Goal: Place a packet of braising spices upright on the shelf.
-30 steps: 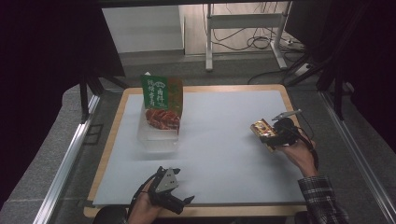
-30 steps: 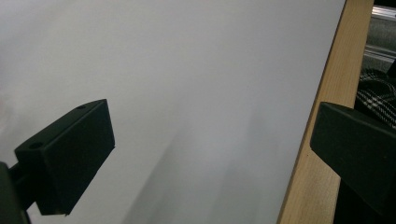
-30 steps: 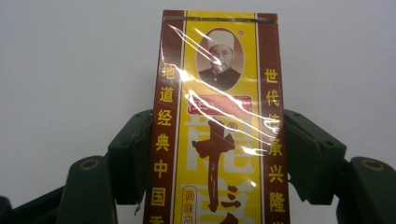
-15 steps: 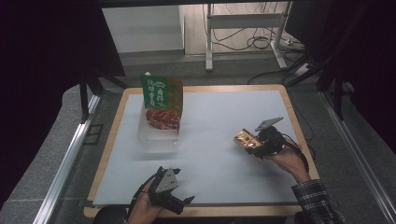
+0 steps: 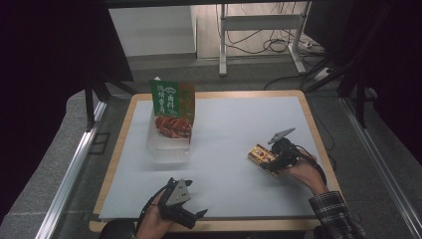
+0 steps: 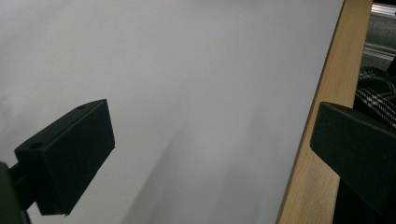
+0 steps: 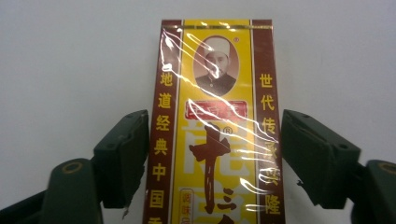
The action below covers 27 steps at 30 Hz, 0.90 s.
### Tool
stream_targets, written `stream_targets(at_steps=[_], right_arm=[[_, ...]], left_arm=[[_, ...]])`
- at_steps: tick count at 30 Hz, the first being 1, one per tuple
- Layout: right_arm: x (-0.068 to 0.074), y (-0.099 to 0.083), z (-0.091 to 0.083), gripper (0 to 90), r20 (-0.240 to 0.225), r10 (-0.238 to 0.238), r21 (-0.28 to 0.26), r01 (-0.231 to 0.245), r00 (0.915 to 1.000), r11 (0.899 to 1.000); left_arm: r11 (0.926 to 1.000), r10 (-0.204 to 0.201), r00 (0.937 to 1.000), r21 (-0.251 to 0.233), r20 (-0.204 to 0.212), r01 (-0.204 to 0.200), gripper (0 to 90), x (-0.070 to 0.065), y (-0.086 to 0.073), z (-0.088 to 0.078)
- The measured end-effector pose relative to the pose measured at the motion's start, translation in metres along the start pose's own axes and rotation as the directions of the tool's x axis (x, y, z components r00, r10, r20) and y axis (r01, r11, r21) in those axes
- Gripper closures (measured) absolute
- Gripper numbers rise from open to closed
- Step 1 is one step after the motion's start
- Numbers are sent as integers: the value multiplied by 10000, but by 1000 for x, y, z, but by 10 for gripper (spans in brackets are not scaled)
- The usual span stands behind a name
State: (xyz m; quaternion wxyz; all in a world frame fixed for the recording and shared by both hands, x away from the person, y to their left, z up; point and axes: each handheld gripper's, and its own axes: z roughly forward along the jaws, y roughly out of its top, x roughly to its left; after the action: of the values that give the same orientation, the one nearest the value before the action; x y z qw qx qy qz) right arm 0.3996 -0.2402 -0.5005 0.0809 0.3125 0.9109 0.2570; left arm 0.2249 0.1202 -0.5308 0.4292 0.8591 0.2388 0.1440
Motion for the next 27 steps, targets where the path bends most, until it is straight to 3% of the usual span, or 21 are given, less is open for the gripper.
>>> stream_targets(at_steps=[3, 5, 10, 14, 27], right_arm=[[-1, 4, -1, 176, -74, 277, 139, -276, 9996, 9995], [0, 8, 1, 166, -101, 520, 543, -514, 9986, 9972], [1, 20, 6, 140, 70, 167, 1006, -173, 9998, 9948], [2, 31, 9, 197, 245, -99, 1467, 62, 9997, 9892], [0, 54, 27, 257, 118, -142, 2733, 104, 9998, 9619]], left_arm=[[10000, -9, 10000, 12, 9, 9, 0, 0, 0, 0], [10000, 8, 10000, 26, 0, -8, 0, 0, 0, 0], [10000, 23, 10000, 36, -11, -23, 0, 0, 0, 0], [10000, 25, 10000, 36, -21, -25, 0, 0, 0, 0], [10000, 53, 10000, 81, -3, -53, 0, 0, 0, 0]])
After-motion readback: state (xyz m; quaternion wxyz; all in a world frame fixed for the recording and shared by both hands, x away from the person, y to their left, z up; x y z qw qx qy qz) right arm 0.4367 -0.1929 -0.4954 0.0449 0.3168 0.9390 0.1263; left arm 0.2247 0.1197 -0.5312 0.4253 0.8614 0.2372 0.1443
